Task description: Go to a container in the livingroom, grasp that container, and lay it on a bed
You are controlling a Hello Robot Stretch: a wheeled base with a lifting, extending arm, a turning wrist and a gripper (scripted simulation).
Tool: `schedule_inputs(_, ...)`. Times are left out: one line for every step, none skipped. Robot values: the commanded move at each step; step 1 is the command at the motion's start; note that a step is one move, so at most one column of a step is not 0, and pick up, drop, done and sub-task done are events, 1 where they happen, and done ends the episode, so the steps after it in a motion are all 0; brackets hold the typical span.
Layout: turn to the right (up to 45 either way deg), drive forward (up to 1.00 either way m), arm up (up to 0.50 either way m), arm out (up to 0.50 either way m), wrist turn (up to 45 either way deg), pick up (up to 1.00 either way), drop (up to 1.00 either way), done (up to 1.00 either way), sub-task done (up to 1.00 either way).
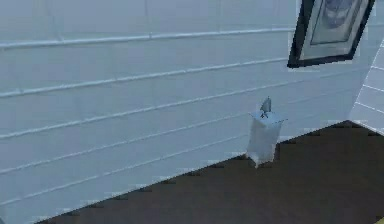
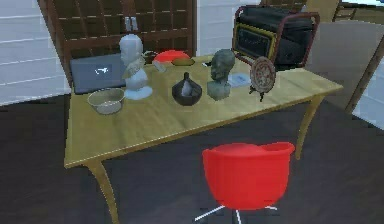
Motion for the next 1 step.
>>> schedule_inputs(-18.0, 0.0, 0.0, 0.0, 0.0, 0.0, 0.0, 0.0, 0.0)
